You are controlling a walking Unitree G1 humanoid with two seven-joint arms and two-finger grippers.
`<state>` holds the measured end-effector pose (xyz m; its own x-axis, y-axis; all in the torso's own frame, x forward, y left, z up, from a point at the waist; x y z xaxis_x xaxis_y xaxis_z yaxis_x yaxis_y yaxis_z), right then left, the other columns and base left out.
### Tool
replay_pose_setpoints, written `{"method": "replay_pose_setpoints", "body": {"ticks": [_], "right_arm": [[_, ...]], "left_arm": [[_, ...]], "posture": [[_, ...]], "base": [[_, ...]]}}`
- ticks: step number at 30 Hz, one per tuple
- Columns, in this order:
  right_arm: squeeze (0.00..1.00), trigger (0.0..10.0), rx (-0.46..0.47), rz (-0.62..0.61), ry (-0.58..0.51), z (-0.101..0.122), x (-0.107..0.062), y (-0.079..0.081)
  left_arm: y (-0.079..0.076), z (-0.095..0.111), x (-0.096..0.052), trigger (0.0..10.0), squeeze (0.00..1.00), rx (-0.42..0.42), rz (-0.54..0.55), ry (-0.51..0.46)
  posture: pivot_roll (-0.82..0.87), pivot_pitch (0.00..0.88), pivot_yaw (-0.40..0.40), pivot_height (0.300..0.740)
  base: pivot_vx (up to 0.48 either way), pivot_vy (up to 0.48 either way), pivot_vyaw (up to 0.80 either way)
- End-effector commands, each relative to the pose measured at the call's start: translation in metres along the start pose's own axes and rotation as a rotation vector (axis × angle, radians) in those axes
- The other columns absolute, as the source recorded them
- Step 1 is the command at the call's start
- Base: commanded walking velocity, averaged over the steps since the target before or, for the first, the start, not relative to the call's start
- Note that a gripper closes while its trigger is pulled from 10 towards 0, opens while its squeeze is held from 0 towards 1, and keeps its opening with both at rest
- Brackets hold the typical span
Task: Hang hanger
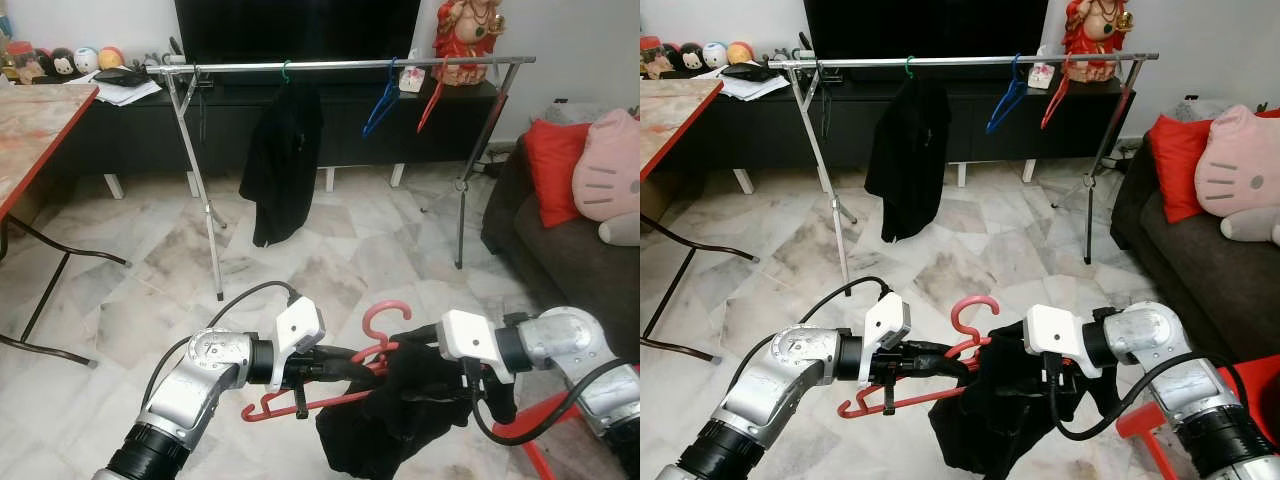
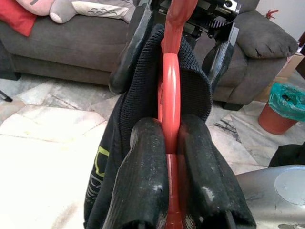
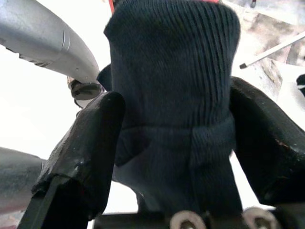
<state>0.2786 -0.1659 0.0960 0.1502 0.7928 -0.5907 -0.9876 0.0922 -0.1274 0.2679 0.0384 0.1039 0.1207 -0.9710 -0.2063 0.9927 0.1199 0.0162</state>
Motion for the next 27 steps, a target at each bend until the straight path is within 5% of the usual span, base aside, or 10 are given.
{"method": "replay_pose_setpoints", "body": {"ticks": [1, 3, 4, 5, 6, 8, 10, 27], "right_arm": [[0.0, 10.0, -0.022, -0.005, 0.013, 0.0021, -0.0001, -0.0035], [0.0, 10.0, -0.022, -0.003, 0.014, 0.0019, 0.0003, -0.0034], [0.0, 6.0, -0.023, 0.004, 0.014, 0.0023, 0.0014, -0.0029], [0.0, 6.0, -0.023, 0.005, 0.014, 0.0024, 0.0018, -0.0029], [0.0, 2.3, -0.023, 0.007, 0.016, 0.0025, 0.0021, -0.0029], [0.0, 2.0, -0.023, 0.008, 0.018, 0.0024, 0.0023, -0.0031], [0.0, 0.0, -0.023, 0.016, 0.028, 0.0011, 0.0018, -0.0024], [0.0, 0.0, -0.017, 0.028, 0.044, -0.0023, 0.0043, -0.0004]], "left_arm": [[-0.0007, 0.015, 0.0029, 10.0, 0.0, 0.035, -0.017, -0.045], [-0.0005, 0.0146, 0.0029, 10.0, 0.0, 0.037, -0.015, -0.042], [0.0001, 0.0146, 0.0025, 10.0, 0.0, 0.037, -0.013, -0.041], [0.0003, 0.0148, 0.0023, 10.0, 0.0, 0.037, -0.012, -0.042], [0.0003, 0.0149, 0.0022, 10.0, 0.0, 0.036, -0.012, -0.043], [0.0003, 0.015, 0.0022, 10.0, 0.0, 0.035, -0.012, -0.043], [0.0003, 0.0151, 0.002, 10.0, 0.0, 0.034, -0.013, -0.043], [0.0, 0.0132, 0.0035, 10.0, 0.0, 0.039, -0.01, -0.041]], "posture": [[-0.1, 0.0, -0.059, 0.74], [-0.1, 0.0, -0.059, 0.74], [-0.09, 0.0, -0.058, 0.74], [-0.09, 0.0, -0.058, 0.74], [-0.09, 0.0, -0.058, 0.74], [-0.09, 0.0, -0.058, 0.74], [-0.09, 0.0, -0.058, 0.74], [-0.09, 0.0, -0.058, 0.74]], "base": [[0.0, 0.0, 0.0], [0.0, 0.0, 0.0], [0.0, 0.0, 0.0], [0.0, 0.0, 0.0], [0.0, 0.0, 0.0], [0.0, 0.0, 0.0], [0.0, 0.0, 0.0], [0.0, 0.0, 0.0]]}}
Point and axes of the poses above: a point about 5 cm out from each wrist's last joint towards the gripper, its own x axis pointing out of the wrist towards the gripper, its own z axis along the axis of the wrist's last joint, y = z × x, the point moved 4 cm from there along x, pointing out of the wrist towards the gripper, and after that the axes turned 3 degrees about x, right-handed, at the moved point
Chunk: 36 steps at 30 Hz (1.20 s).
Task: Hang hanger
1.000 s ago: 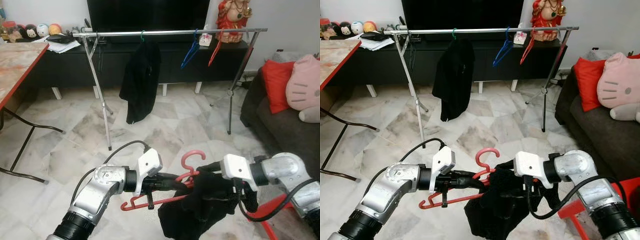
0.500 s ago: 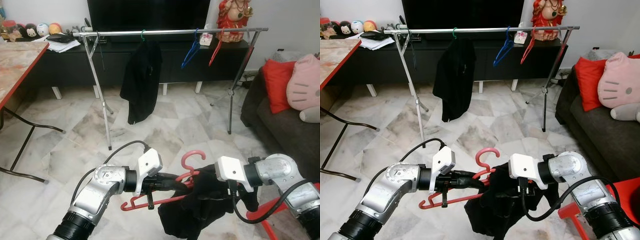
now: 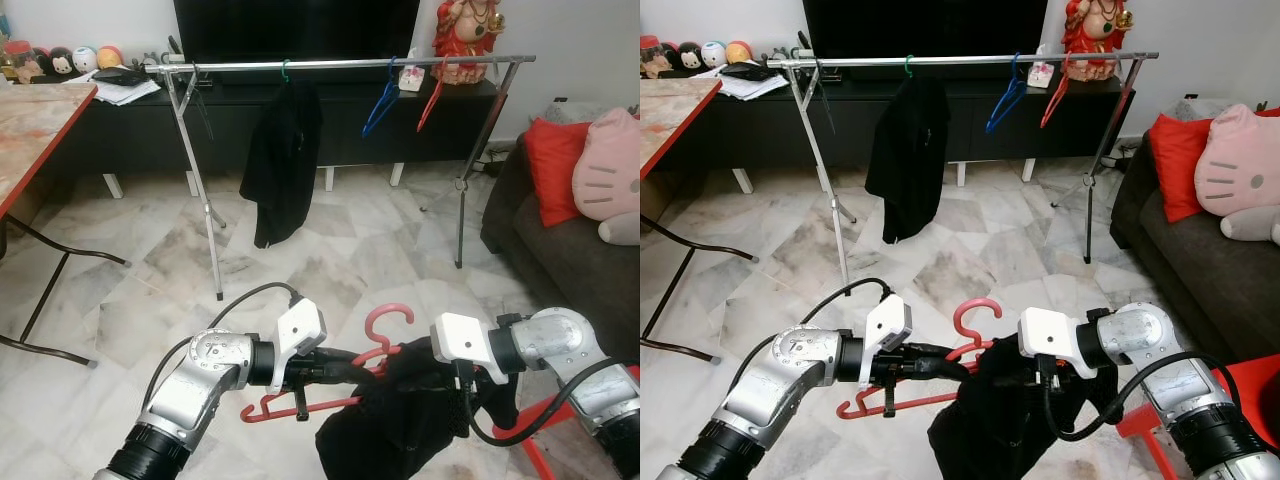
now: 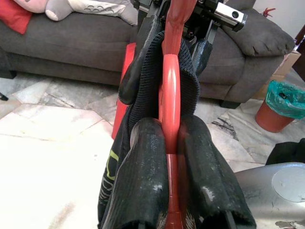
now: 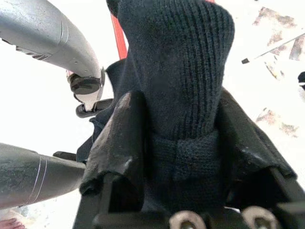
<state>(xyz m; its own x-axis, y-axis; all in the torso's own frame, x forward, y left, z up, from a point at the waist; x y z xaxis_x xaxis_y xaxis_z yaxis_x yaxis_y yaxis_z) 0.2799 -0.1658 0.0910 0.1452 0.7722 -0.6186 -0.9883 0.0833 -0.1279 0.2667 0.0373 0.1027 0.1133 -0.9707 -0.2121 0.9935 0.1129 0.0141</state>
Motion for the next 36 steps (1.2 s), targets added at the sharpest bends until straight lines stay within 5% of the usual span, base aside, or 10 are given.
{"method": "replay_pose_setpoints", "body": {"ticks": [1, 28, 29, 36], "right_arm": [[0.0, 0.0, -0.012, 0.021, 0.01, 0.0017, 0.001, 0.0002], [0.0, 0.0, 0.0, 0.062, -0.008, 0.004, 0.0067, 0.0064], [0.0, 0.0, -0.001, 0.063, -0.006, 0.0038, 0.0066, 0.0065], [0.0, 0.0, 0.002, 0.063, 0.011, -0.0005, 0.0096, 0.0081]], "left_arm": [[0.0013, 0.0142, 0.0022, 10.0, 0.0, 0.04, -0.002, -0.047], [0.0029, 0.012, 0.0041, 10.0, 0.0, 0.051, 0.003, -0.021], [0.0024, 0.0113, 0.0043, 10.0, 0.96, 0.044, -0.004, -0.018], [0.0052, 0.0092, 0.0023, 10.0, 1.0, 0.038, 0.002, -0.002]], "posture": [[-0.09, 0.0, -0.058, 0.74], [-0.09, 0.0, -0.061, 0.74], [-0.09, 0.0, -0.061, 0.74], [-0.09, 0.0, -0.064, 0.74]], "base": [[0.0, 0.0, 0.0], [0.0, 0.0, 0.0], [0.0, 0.0, 0.0], [0.0, 0.0, 0.0]]}}
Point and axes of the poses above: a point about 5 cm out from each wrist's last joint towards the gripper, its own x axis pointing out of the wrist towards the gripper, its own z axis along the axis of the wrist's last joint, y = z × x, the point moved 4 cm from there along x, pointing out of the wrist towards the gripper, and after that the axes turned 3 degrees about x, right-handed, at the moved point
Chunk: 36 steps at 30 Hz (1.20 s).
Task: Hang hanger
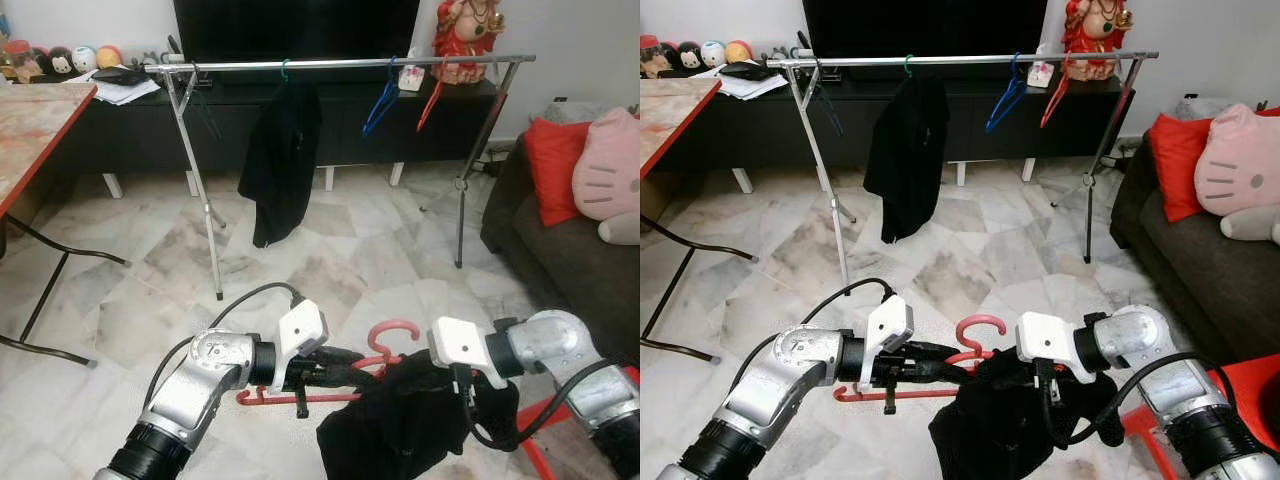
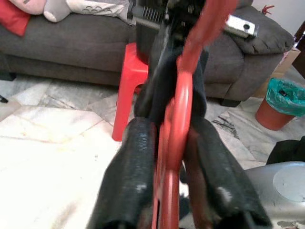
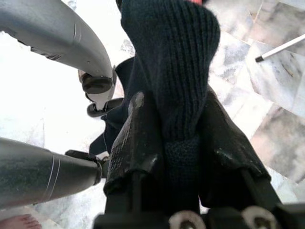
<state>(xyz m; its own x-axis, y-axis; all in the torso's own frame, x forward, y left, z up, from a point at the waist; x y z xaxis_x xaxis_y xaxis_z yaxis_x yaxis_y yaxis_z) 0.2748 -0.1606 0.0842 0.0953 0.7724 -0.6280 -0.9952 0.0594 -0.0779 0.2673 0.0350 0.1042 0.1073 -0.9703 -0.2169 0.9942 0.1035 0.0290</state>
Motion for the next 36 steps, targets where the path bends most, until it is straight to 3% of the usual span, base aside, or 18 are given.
{"method": "replay_pose_setpoints", "body": {"ticks": [1, 14, 21, 23, 27, 30, 31, 32, 36], "right_arm": [[0.0, 0.0, -0.02, 0.014, 0.016, -0.002, 0.003, 0.002], [0.0, 0.0, 0.039, -0.022, 0.056, -0.021, 0.0, 0.003], [0.0, 0.0, 0.092, -0.097, 0.076, -0.036, -0.003, 0.0], [0.0, 0.0, 0.138, -0.247, 0.087, -0.048, -0.007, -0.014], [0.0, 0.0, 0.187, -0.345, 0.091, -0.056, -0.014, -0.022], [0.0, 0.0, 0.252, -0.514, 0.087, -0.064, -0.022, -0.037], [0.0, 0.0, 0.262, -0.562, 0.054, -0.06, -0.022, -0.042], [0.0, 0.0, 0.287, -0.608, 0.013, -0.056, -0.021, -0.047], [0.0, 0.0, 0.302, -0.73, -0.043, -0.043, -0.016, -0.061]], "left_arm": [[0.006, 0.007, 0.0, 10.0, 1.0, 0.022, 0.01, -0.006], [0.002, 0.0, -0.013, 10.0, 1.0, 0.029, -0.031, 0.051], [0.022, 0.001, -0.033, 10.0, 1.0, 0.055, 0.076, 0.066], [0.035, 0.004, -0.048, 10.0, 1.0, 0.055, 0.174, 0.057], [0.041, 0.008, -0.055, 10.0, 1.0, 0.054, 0.239, 0.031], [0.047, 0.011, -0.06, 10.0, 1.0, 0.057, 0.324, -0.008], [0.049, 0.01, -0.059, 10.0, 0.44, 0.046, 0.362, -0.022], [0.052, 0.009, -0.058, 10.0, 0.0, 0.045, 0.403, -0.039], [0.058, 0.002, -0.053, 10.0, 0.0, 0.012, 0.525, -0.073]], "posture": [[-0.09, 0.0, -0.063, 0.74], [-0.08, 0.0, -0.06, 0.74], [-0.08, 0.0, -0.06, 0.74], [-0.08, 0.0, -0.062, 0.74], [-0.07, 0.0, -0.063, 0.74], [-0.08, 0.0, -0.06, 0.74], [-0.07, 0.0, -0.06, 0.74], [-0.07, 0.0, -0.06, 0.74], [-0.07, 0.005, -0.05, 0.74]], "base": [[0.0, 0.0, 0.0], [0.0, 0.0, 0.0], [0.0, 0.0, 0.0], [0.0, 0.0, 0.0], [0.0, 0.0, 0.0], [0.0, 0.0, 0.0], [0.0, 0.0, 0.0], [0.0, 0.0, 0.0], [0.0, 0.0, 0.0]]}}
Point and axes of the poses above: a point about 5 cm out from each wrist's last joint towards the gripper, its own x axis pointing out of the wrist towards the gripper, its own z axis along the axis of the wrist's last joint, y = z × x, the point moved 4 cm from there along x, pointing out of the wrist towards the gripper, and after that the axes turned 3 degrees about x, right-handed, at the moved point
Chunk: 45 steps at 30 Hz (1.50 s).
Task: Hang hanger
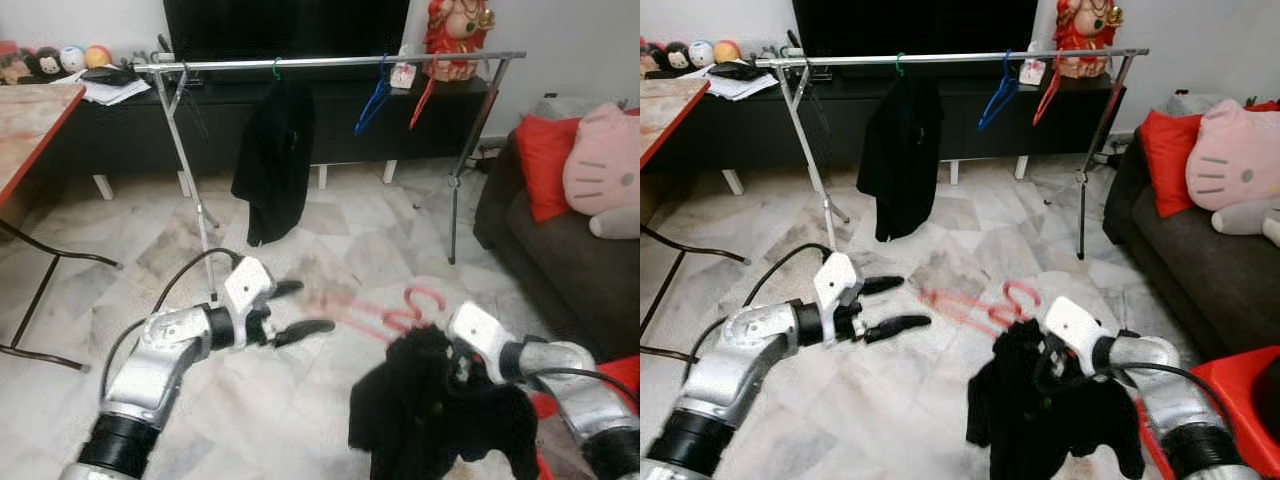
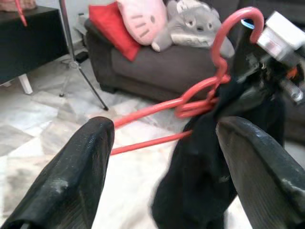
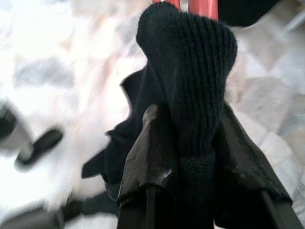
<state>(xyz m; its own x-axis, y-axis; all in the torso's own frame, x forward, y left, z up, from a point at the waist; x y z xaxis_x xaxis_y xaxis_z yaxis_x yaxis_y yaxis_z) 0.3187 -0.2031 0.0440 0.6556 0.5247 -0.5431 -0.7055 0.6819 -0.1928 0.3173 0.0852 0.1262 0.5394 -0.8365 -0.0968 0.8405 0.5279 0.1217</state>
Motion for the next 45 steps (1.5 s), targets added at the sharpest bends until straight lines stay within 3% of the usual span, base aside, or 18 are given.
{"method": "replay_pose_setpoints", "body": {"ticks": [1, 4, 5, 7, 11, 16, 18, 22, 24, 25, 29, 31, 34, 41, 43, 45], "right_arm": [[0.0, 0.0, -0.004, -0.122, -0.074, 0.026, 0.0, -0.019], [0.0, 0.0, 0.005, -0.172, -0.085, 0.032, 0.002, -0.024], [0.0, 0.0, 0.076, -0.234, -0.151, 0.05, 0.004, -0.032], [0.0, 0.0, 0.107, -0.251, -0.196, 0.065, 0.007, -0.033], [0.0, 0.0, 0.092, -0.228, -0.229, 0.083, 0.01, -0.03], [0.0, 0.0, 0.044, -0.185, -0.262, 0.11, 0.011, -0.03], [0.0, 0.0, 0.035, -0.184, -0.265, 0.114, 0.012, -0.029], [0.0, 0.0, 0.039, -0.156, -0.286, 0.131, 0.017, -0.021], [0.0, 0.0, 0.025, -0.14, -0.289, 0.135, 0.018, -0.017], [0.0, 0.0, 0.021, -0.115, -0.31, 0.144, 0.02, -0.012], [0.0, 0.0, 0.015, -0.099, -0.324, 0.154, 0.023, -0.007], [0.0, 0.0, 0.016, -0.075, -0.345, 0.164, 0.026, 0.001], [0.0, 0.0, 0.022, -0.06, -0.356, 0.17, 0.03, 0.01], [0.0, 0.0, 0.036, -0.029, -0.376, 0.181, 0.033, 0.024], [0.0, 0.0, 0.029, 0.011, -0.385, 0.187, 0.036, 0.037], [0.0, 0.0, 0.015, 0.044, -0.378, 0.188, 0.04, 0.048]], "left_arm": [[0.005, -0.011, -0.003, 10.0, 0.0, -0.011, 0.082, 0.017], [0.005, -0.016, -0.003, 10.0, 0.0, -0.02, 0.105, 0.024], [0.006, -0.025, -0.002, 10.0, 0.0, -0.022, 0.154, 0.044], [0.006, -0.032, -0.001, 10.0, 0.0, -0.021, 0.191, 0.059], [0.007, -0.043, -0.001, 10.0, 0.0, -0.007, 0.239, 0.087], [0.012, -0.068, -0.003, 10.0, 0.0, 0.085, 0.308, 0.187], [0.013, -0.072, -0.005, 10.0, 0.0, 0.071, 0.33, 0.192], [0.016, -0.084, -0.007, 10.0, 0.0, 0.058, 0.396, 0.216], [0.012, -0.088, -0.005, 10.0, 0.0, 0.099, 0.38, 0.237], [0.005, -0.096, -0.002, 10.0, 0.0, 0.158, 0.348, 0.271], [0.001, -0.104, 0.0, 10.0, 0.0, 0.198, 0.338, 0.297], [-0.004, -0.112, 0.002, 10.0, 0.0, 0.288, 0.312, 0.341], [-0.006, -0.119, 0.001, 10.0, 0.0, 0.327, 0.32, 0.372], [-0.008, -0.124, 0.0, 10.0, 0.0, 0.358, 0.349, 0.372], [-0.007, -0.121, 0.002, 10.0, 0.0, 0.423, 0.359, 0.367], [-0.006, -0.122, 0.004, 10.0, 0.0, 0.419, 0.376, 0.369]], "posture": [[-0.07, 0.006, -0.05, 0.74], [-0.07, 0.007, -0.05, 0.74], [-0.08, 0.008, -0.047, 0.74], [-0.08, 0.008, -0.048, 0.74], [-0.08, 0.008, -0.047, 0.74], [-0.08, 0.003, -0.048, 0.74], [-0.08, 0.003, -0.048, 0.74], [-0.09, 0.0, -0.053, 0.74], [-0.09, 0.0, -0.053, 0.74], [-0.09, 0.0, -0.053, 0.74], [-0.09, 0.0, -0.052, 0.74], [-0.09, 0.0, -0.051, 0.74], [-0.09, 0.0, -0.047, 0.74], [-0.1, 0.0, -0.045, 0.74], [-0.1, 0.0, -0.047, 0.74], [-0.1, 0.0, -0.047, 0.74]], "base": [[0.0, 0.0, 0.0], [0.0, 0.0, 0.0], [0.0, 0.0, 0.0], [0.0, 0.0, 0.0], [0.0, 0.0, 0.0], [0.0, 0.0, 0.0], [0.0, 0.0, 0.0], [0.0, 0.0, 0.0], [0.0, 0.0, 0.0], [0.0, 0.0, 0.0], [0.0, 0.0, 0.0], [0.0, 0.0, 0.0], [0.0, 0.0, 0.0], [0.0, 0.0, 0.0], [0.0, 0.0, 0.0], [0.0, 0.0, 0.0]]}}
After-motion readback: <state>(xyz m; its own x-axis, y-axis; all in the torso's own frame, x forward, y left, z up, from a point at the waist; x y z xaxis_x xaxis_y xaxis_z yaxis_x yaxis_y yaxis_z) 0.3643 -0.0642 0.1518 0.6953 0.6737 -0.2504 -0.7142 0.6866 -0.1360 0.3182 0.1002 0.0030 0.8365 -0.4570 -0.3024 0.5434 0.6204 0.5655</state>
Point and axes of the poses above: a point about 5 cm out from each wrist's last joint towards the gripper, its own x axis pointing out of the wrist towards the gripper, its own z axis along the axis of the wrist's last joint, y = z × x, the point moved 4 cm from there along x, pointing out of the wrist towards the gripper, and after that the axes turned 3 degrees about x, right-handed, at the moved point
